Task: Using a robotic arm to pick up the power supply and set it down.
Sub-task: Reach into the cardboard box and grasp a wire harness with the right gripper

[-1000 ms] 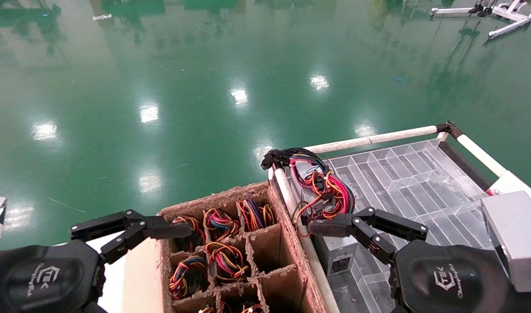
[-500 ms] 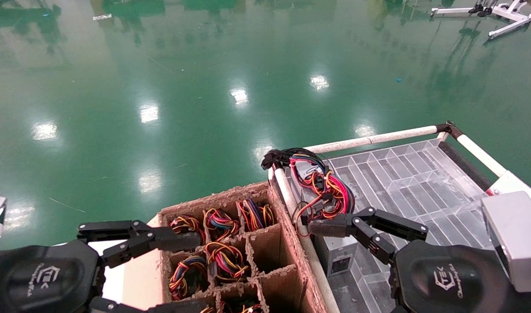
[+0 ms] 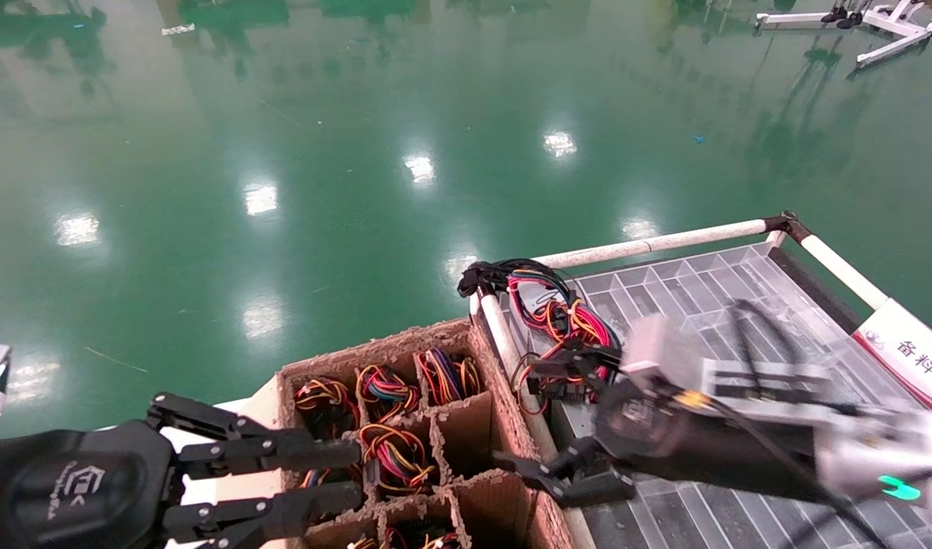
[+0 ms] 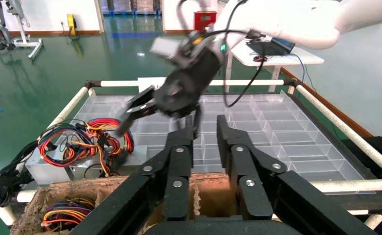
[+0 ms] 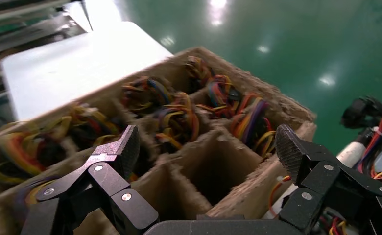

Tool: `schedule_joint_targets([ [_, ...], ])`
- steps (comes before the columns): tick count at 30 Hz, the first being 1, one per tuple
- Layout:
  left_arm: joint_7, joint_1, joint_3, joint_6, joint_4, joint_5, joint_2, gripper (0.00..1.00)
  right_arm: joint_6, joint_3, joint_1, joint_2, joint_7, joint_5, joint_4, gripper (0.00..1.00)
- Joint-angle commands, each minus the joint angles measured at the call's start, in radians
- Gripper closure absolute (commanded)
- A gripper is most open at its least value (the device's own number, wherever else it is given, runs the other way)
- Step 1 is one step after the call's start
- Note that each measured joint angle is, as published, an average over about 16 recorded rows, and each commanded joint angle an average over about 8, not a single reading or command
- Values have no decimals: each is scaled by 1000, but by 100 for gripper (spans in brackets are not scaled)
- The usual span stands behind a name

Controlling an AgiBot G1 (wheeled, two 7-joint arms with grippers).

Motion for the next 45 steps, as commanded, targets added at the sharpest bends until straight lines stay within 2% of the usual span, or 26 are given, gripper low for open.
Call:
schedule_joint_targets([
  [1,0,0,0,0,0,0,0,100,29,-27,27,-38,10,-57,-30,0],
  [2,0,0,0,0,0,0,0,100,40,-38,39,-60,8,-76,-52,2],
  [3,0,0,0,0,0,0,0,100,50,-48,51,-81,3,-94,-74,9],
  [6,0,0,0,0,0,0,0,100,71,-73,83,-143,-16,-134,-140,39],
  [10,0,0,1,0,0,0,0,100,87,-92,119,-216,-52,-159,-229,86],
  [12,0,0,1,0,0,0,0,97,92,-98,135,-248,-73,-166,-273,95],
  [14,0,0,1,0,0,-1,0,87,95,-103,151,-278,-94,-172,-314,99],
  [15,0,0,1,0,0,-1,0,78,98,-106,159,-292,-104,-175,-334,100],
  [20,1,0,1,0,0,-1,0,19,126,-121,195,-351,-142,-204,-420,100],
  [22,1,0,1,0,0,-1,0,4,142,-126,206,-369,-150,-216,-446,100],
  [23,1,0,1,0,0,-1,0,1,151,-128,211,-377,-153,-222,-457,100],
  [33,1,0,2,-1,0,-1,-1,0,214,-143,231,-414,-141,-262,-515,100],
  [45,1,-1,2,-1,0,-2,-1,0,229,-147,209,-403,-91,-268,-501,100],
])
